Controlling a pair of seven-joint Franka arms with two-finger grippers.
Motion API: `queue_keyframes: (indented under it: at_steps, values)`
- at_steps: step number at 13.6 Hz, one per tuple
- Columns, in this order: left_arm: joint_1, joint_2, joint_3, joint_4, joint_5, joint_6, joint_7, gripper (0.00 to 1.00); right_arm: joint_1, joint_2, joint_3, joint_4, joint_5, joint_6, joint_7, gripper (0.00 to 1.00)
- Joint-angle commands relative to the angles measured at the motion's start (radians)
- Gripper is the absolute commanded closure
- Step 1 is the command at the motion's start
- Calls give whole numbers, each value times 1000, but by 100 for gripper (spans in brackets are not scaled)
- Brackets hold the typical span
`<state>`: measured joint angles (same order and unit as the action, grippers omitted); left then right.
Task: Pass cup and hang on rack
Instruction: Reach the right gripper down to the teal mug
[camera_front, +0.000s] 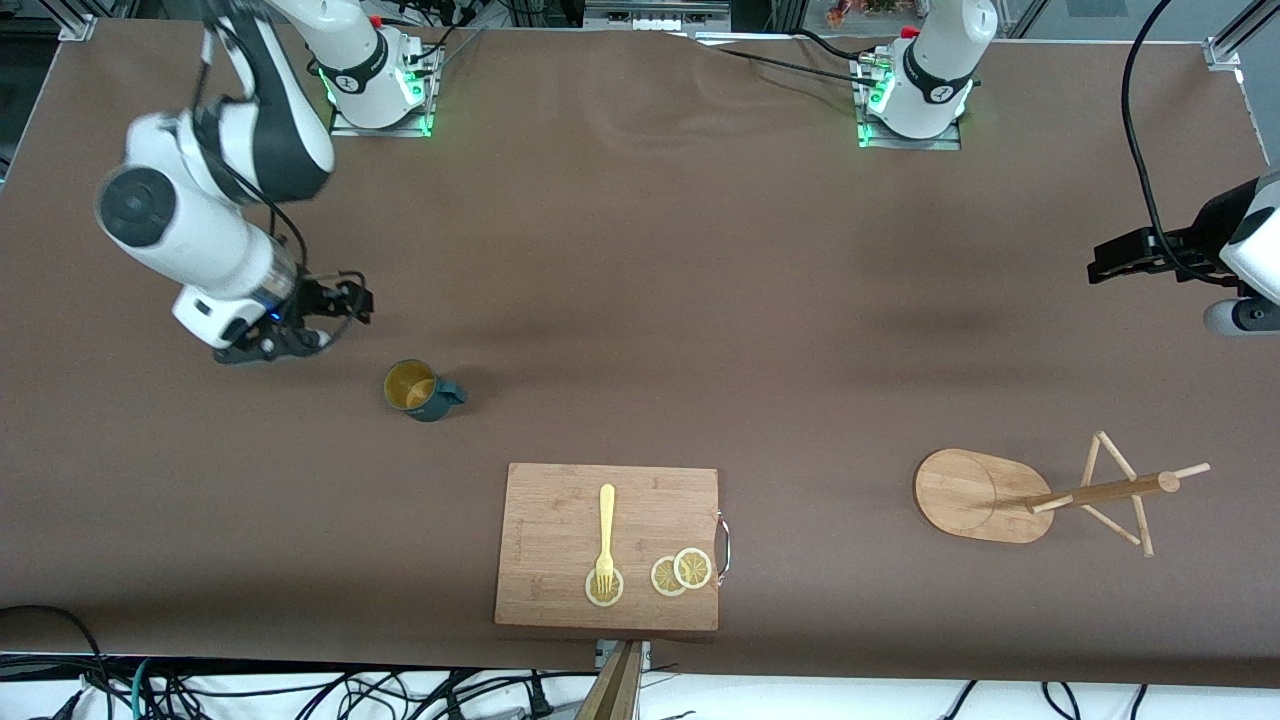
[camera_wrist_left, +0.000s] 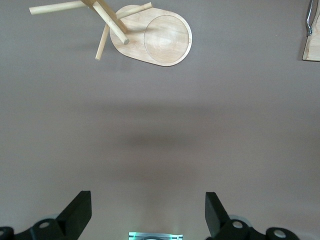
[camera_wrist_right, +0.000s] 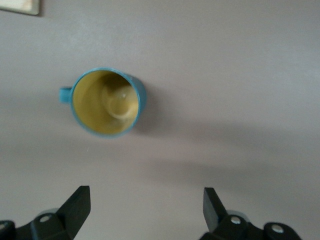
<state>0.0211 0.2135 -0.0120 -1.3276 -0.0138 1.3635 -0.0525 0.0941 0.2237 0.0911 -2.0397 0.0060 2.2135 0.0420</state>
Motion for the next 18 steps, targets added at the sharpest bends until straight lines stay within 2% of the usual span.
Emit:
queue_keyframes:
  at_steps: [1, 4, 6, 8, 11, 13, 16, 18]
  values:
    - [-4, 15, -3, 33, 23, -7, -3, 0, 7, 133, -2, 47, -8, 109, 30, 1]
    - [-4, 15, -3, 33, 23, -7, -4, 0, 12, 206, -2, 93, -4, 124, 54, 1]
    - [-4, 15, -2, 33, 23, -7, -3, 0, 12, 227, -2, 95, -3, 149, 56, 2]
    - [-4, 15, -2, 33, 23, -7, -3, 0, 12, 247, -2, 101, -3, 164, 58, 10]
    - [-4, 15, -2, 33, 21, -7, -3, 0, 13, 252, -2, 124, 2, 149, 52, 10]
    - [-4, 15, -2, 33, 23, -7, -4, 0, 12, 229, 2, 127, 6, 80, 68, 9]
    - [-4, 15, -2, 33, 21, -7, -3, 0, 12, 224, 6, 206, 6, -27, 91, 9]
    - [-4, 15, -2, 33, 23, -7, -3, 0, 15, 238, 6, 214, 5, -22, 99, 9]
